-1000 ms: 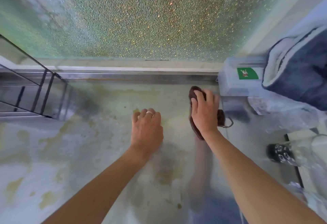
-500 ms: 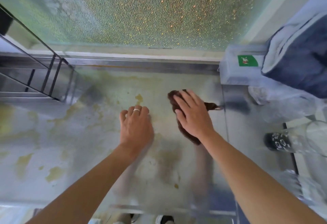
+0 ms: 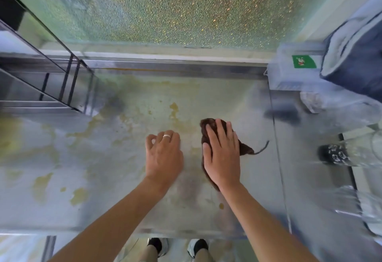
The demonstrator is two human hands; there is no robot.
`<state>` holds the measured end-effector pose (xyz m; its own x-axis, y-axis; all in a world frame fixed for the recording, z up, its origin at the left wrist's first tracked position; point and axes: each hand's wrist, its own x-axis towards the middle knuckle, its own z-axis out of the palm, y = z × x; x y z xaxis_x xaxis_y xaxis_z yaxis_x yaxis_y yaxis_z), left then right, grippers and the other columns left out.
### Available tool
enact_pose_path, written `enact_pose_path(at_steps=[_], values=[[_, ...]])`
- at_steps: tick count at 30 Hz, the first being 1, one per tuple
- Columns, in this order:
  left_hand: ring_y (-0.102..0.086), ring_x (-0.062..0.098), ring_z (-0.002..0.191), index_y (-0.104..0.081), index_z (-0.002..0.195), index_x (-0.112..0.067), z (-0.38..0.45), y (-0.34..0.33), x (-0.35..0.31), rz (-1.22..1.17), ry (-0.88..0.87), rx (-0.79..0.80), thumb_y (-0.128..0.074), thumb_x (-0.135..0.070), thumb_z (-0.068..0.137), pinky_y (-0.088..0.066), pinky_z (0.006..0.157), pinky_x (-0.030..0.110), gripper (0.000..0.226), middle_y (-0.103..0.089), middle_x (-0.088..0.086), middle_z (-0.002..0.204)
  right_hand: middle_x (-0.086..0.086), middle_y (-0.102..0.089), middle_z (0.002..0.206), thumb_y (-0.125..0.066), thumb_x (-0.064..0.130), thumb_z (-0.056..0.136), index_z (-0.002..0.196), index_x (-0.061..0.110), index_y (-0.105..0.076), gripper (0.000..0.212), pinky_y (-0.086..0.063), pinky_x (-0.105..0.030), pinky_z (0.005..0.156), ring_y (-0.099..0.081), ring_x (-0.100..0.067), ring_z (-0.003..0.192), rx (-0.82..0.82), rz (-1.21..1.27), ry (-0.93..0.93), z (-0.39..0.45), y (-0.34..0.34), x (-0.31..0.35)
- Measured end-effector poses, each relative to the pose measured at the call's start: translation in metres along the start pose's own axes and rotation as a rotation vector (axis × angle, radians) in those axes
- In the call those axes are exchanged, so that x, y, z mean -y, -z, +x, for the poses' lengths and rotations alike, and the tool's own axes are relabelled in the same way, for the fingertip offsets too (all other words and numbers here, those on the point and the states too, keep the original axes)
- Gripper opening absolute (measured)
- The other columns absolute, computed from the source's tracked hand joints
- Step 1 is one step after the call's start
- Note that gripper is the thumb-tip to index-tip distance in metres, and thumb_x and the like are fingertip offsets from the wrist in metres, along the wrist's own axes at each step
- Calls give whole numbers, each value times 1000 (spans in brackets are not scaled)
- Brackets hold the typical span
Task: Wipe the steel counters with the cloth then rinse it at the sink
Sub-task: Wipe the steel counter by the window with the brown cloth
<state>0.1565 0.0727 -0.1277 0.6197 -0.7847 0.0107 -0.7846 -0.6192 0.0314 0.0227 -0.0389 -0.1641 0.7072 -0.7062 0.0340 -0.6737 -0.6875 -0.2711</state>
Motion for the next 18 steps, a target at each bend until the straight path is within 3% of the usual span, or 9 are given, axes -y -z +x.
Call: enact_pose_path(at_steps=[5, 10, 15, 18], values=[[-66, 20, 79, -66, 83, -23, 12, 3, 18, -34, -74, 24, -61, -14, 81, -37, 85, 35, 11, -66, -4, 82, -5, -23, 171, -39, 34, 107, 156, 23, -42, 50, -19, -51, 127, -13, -34, 159, -15, -9, -54, -2, -7, 27], [-66, 16, 75, -68, 83, -26, 17, 6, 20, -89, -66, 42, -59, -16, 86, -39, 86, 32, 13, -66, -8, 81, -5, -25, 170, -39, 40, 107, 155, 24, -44, 51, -18, -50, 127, -13, -34, 159, 10, 40, 36, -12, -15, 54], [-66, 16, 79, -69, 86, -28, 17, 8, 20, -60, -56, 72, -55, -19, 90, -37, 87, 31, 17, -67, -9, 84, -3, -27, 169, -43, 37, 108, 150, 24, -49, 45, -17, -46, 128, -15, -25, 160, 89, 57, 367, 1, -5, 7], [-65, 15, 81, -68, 88, -28, 19, 10, 17, -22, -64, 103, -54, -14, 84, -35, 89, 31, 20, -64, -9, 85, -4, -33, 166, -44, 31, 107, 147, 21, -51, 42, -26, -49, 124, -23, -27, 157, 22, 36, 226, 20, 7, -33]])
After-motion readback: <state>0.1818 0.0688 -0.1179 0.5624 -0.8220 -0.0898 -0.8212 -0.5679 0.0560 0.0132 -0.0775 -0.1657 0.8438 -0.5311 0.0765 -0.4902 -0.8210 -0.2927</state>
